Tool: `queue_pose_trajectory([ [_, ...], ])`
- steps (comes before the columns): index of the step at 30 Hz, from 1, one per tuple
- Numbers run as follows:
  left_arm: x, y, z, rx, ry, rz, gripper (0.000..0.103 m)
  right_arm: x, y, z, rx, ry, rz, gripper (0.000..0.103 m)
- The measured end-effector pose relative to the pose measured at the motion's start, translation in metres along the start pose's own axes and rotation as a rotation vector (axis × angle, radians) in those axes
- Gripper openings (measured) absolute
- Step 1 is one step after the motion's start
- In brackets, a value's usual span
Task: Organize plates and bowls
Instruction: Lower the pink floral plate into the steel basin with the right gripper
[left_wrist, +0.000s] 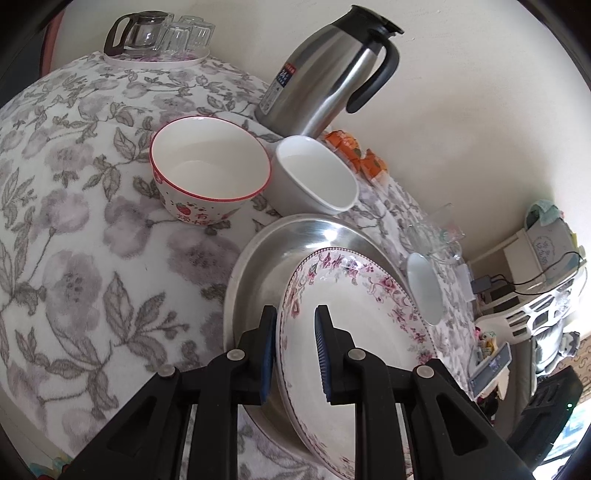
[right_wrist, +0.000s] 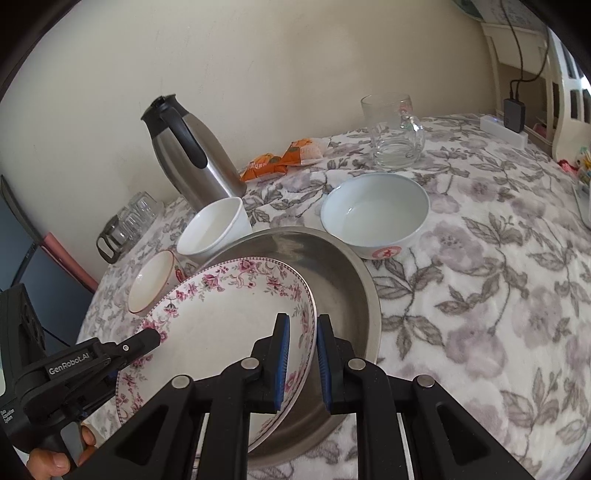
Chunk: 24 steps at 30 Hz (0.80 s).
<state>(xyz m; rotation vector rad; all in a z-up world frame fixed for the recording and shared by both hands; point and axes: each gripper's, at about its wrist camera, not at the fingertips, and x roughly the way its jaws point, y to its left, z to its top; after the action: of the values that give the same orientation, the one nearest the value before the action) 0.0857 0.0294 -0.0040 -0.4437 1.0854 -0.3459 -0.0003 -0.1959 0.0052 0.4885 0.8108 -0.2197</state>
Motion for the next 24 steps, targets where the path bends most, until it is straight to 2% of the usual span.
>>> queue_pose_trajectory([
  [11, 0.023, -0.004, 0.010, 0.020, 0.014, 0.048, 0.020, 0.022, 0.000, 0.009, -0.016, 0.033, -0.027, 0.016],
  [24, 0.036, -0.007, 0.005, 0.074, 0.048, 0.116, 0.020, 0.034, -0.004, 0.007, -0.019, 0.073, -0.052, 0.016],
])
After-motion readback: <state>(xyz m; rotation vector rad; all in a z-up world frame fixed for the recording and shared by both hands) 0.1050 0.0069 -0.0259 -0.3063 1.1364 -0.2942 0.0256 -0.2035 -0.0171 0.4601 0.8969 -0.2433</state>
